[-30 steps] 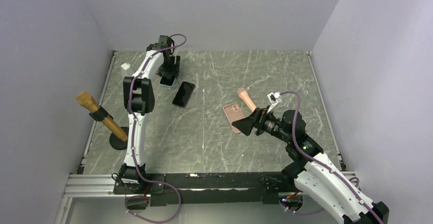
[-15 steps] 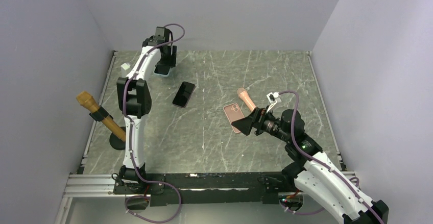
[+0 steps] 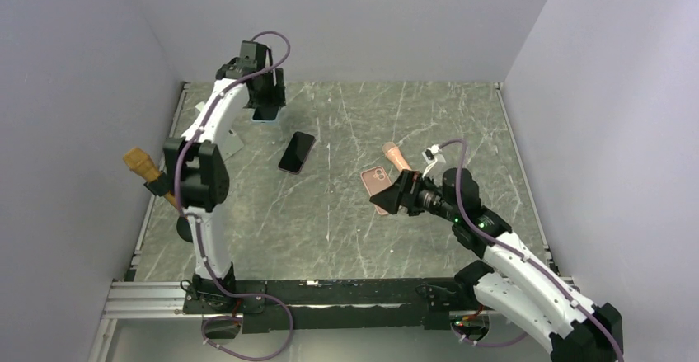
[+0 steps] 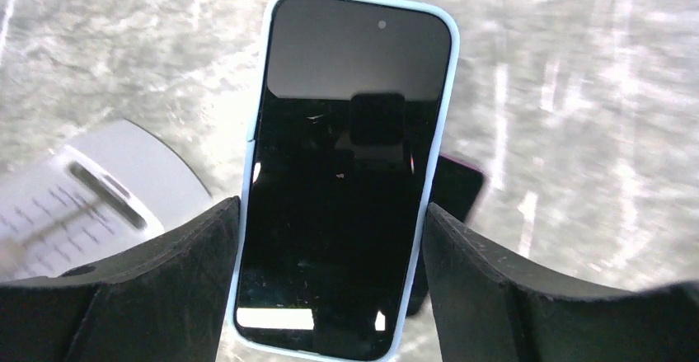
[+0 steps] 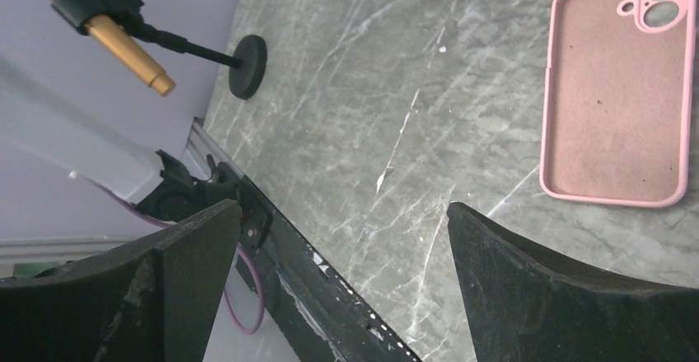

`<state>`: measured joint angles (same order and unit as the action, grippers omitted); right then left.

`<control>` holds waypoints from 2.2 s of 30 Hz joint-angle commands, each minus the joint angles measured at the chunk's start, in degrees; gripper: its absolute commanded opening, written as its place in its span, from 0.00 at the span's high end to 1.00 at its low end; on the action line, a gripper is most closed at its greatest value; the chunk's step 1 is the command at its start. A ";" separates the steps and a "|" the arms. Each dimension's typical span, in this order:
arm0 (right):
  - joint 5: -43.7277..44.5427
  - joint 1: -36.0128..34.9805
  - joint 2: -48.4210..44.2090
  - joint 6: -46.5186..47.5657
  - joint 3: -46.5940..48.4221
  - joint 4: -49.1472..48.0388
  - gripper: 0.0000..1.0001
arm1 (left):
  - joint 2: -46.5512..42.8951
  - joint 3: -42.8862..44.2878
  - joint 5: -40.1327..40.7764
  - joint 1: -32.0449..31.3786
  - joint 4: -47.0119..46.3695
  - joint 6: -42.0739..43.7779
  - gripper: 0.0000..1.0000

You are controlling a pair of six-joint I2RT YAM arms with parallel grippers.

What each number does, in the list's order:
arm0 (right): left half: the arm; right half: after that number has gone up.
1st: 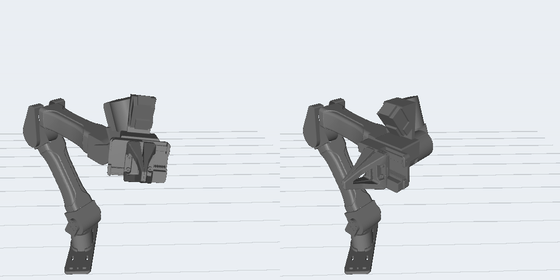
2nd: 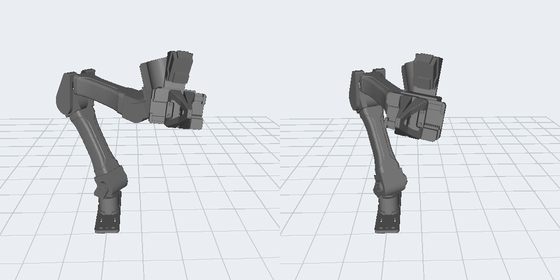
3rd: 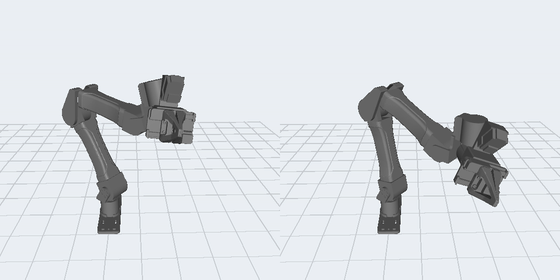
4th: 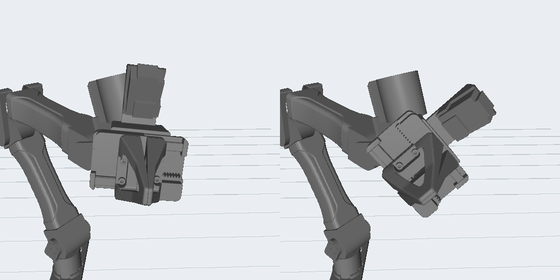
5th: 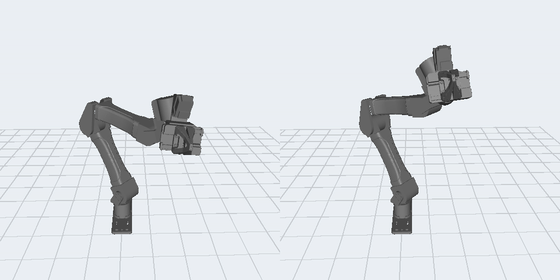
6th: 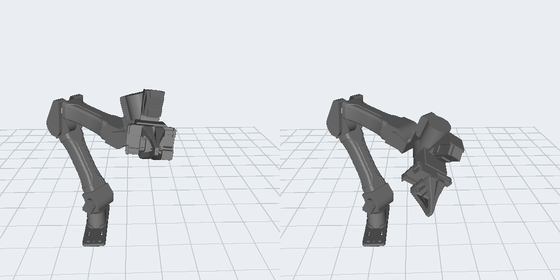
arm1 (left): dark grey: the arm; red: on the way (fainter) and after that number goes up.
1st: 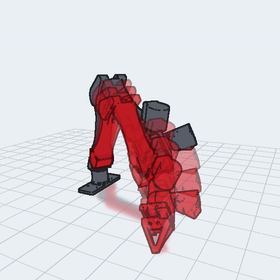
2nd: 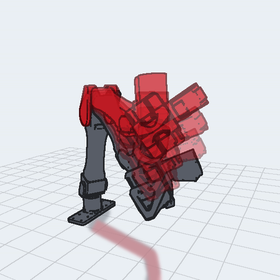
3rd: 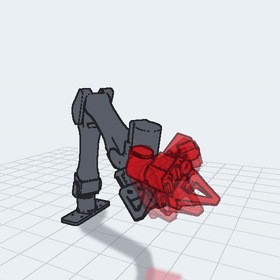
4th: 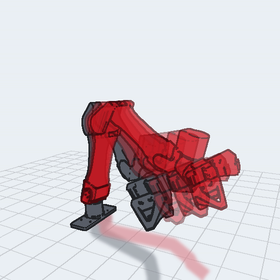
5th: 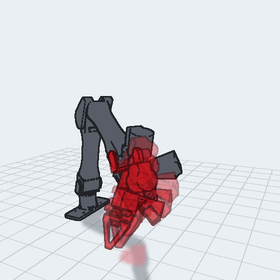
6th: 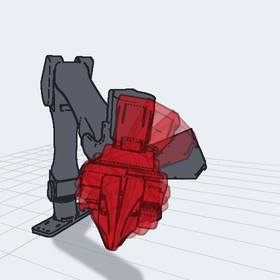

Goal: Take the phone out of the phone case
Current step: Pick up the phone at the center of the board, then adjust the phone.

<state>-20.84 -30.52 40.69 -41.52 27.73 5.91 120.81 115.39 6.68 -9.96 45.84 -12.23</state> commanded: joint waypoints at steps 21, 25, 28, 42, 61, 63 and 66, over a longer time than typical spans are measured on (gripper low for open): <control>31.38 -26.62 24.73 14.11 26.10 -3.98 0.10 | -62.40 -64.43 -18.62 -16.51 -49.37 -52.12 1.00; 35.40 -29.07 26.79 15.88 27.65 -5.59 0.13 | -65.90 -66.33 -17.72 -17.25 -48.65 -54.70 1.00; 35.30 -30.20 27.46 18.04 28.50 -8.58 0.13 | -67.12 -67.45 -18.64 -17.69 -48.76 -55.89 1.00; 32.20 -31.00 27.30 27.27 30.78 -11.98 0.14 | -67.34 -66.63 -22.67 -17.96 -48.62 -56.99 1.00; 48.12 -33.11 38.81 15.51 37.75 -7.50 0.90 | -67.47 -66.96 -17.08 -21.14 -48.92 -57.65 1.00; 48.52 -32.91 38.07 14.66 36.96 -7.97 1.00 | -66.70 -67.23 -18.14 -21.12 -50.65 -56.66 0.92; 43.37 -30.23 35.57 12.27 33.76 -11.12 1.00 | -65.78 -66.19 -19.07 -20.93 -50.11 -53.25 0.20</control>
<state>26.68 -62.65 80.36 -25.04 64.86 -0.08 54.83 47.24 -10.94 -30.74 3.60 -68.23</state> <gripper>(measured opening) 0.147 0.761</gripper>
